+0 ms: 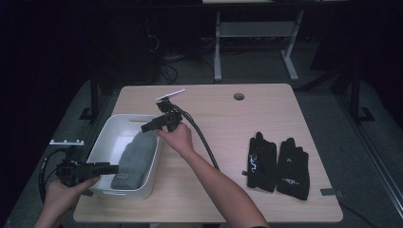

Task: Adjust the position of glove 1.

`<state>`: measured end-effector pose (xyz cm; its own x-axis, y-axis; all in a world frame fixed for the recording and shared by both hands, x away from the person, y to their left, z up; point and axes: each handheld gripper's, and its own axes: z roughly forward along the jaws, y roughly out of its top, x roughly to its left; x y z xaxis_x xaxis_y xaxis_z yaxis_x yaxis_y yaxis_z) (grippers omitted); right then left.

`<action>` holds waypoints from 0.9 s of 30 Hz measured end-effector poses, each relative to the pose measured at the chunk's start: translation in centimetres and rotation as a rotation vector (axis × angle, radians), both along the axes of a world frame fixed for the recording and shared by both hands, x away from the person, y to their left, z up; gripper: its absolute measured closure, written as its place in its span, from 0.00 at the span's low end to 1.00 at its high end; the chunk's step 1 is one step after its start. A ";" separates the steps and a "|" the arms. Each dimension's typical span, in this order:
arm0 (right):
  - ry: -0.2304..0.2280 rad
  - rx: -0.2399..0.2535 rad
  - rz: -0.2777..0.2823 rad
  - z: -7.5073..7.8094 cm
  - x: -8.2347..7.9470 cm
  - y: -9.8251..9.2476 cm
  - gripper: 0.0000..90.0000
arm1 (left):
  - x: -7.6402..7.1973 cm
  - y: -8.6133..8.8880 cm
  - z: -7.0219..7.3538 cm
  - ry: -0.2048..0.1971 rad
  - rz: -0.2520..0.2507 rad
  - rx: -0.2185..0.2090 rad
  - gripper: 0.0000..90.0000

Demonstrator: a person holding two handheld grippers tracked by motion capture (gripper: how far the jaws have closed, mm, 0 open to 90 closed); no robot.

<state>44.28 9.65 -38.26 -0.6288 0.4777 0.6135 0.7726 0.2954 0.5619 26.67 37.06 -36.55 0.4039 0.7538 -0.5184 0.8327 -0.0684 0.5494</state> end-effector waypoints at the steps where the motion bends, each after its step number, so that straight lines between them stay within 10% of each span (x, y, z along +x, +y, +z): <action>1: -0.001 0.010 0.001 0.2 0.1 -0.4 0.55 | 0.1 -0.1 0.2 -0.005 -0.003 0.002 0.37; 27: -0.019 0.116 0.010 1.9 -0.2 -6.5 0.47 | 2.0 -5.2 2.5 -0.074 -0.063 -0.008 0.33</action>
<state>44.04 3.16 -36.31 -0.6454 0.3979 0.6521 0.7588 0.2357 0.6072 28.66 31.82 -34.05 0.4880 0.7215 -0.4913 0.7840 -0.1149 0.6100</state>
